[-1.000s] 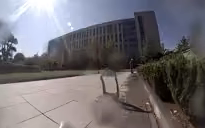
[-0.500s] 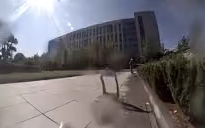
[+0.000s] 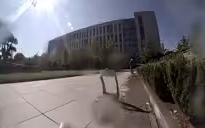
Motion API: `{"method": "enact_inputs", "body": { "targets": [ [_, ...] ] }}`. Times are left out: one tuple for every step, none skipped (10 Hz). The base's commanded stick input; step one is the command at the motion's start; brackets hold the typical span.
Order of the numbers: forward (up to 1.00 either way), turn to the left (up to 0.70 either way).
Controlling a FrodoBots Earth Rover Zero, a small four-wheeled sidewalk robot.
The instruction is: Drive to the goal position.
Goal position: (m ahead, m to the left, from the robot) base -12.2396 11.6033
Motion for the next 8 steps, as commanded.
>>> {"method": "enact_inputs", "body": {
  "targets": [
    [0.05,0.0],
    [0.05,0.0],
    [0.05,0.0],
    [0.05,0.0],
    [0.05,0.0],
    [0.05,0.0],
    [0.05,0.0],
    [0.05,0.0]
  ]
}}
